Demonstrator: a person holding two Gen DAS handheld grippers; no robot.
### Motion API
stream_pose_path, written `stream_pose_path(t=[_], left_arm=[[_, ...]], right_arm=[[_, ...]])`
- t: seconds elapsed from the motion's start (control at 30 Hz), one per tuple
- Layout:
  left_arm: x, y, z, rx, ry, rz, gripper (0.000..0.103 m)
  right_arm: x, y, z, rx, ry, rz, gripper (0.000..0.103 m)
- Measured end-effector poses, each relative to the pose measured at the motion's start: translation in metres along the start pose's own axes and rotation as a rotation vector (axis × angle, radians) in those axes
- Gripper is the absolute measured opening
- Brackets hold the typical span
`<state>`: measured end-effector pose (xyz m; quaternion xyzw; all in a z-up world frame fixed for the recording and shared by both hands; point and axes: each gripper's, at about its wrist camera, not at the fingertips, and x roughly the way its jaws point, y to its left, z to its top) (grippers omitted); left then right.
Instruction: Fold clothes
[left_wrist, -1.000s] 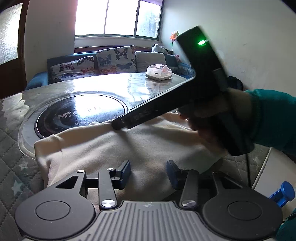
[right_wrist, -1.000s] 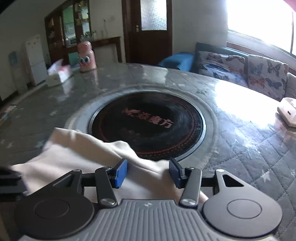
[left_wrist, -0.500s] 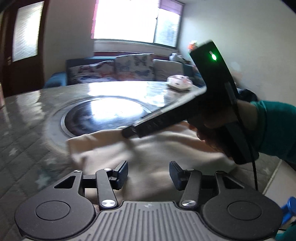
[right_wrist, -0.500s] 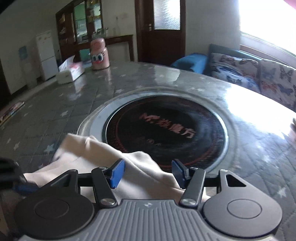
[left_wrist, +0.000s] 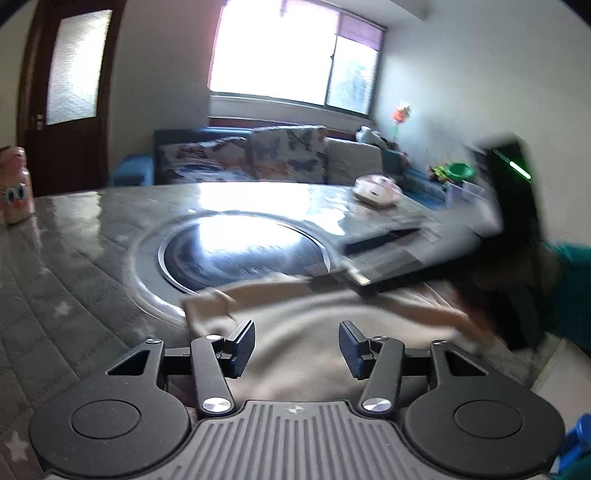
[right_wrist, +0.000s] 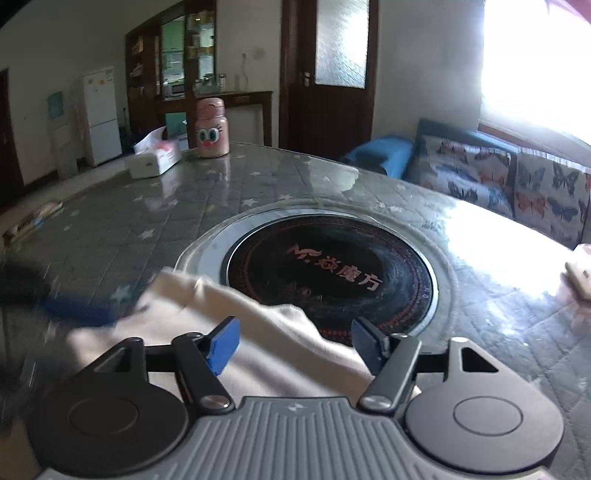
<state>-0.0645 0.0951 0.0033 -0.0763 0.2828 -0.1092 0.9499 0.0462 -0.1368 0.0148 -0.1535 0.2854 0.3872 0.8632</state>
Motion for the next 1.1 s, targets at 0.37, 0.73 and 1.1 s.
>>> stream_pose_path(t=[0.37,0.73,1.1], left_arm=[[0.034,0.025,0.018,-0.031,0.012,0.061,0.022],[0.042,0.037,0.010,-0.034,0.051,0.078,0.017],[0.044,0.034,0.010,-0.030,0.048,0.092,0.018]], right_arm=[[0.005,0.037,-0.008,-0.125,-0.061,-0.041,0.074],[-0.008,0.069,-0.037,-0.254,-0.075,0.096,0.074],[-0.038,0.048,-0.044,-0.100,-0.050,0.171,0.079]])
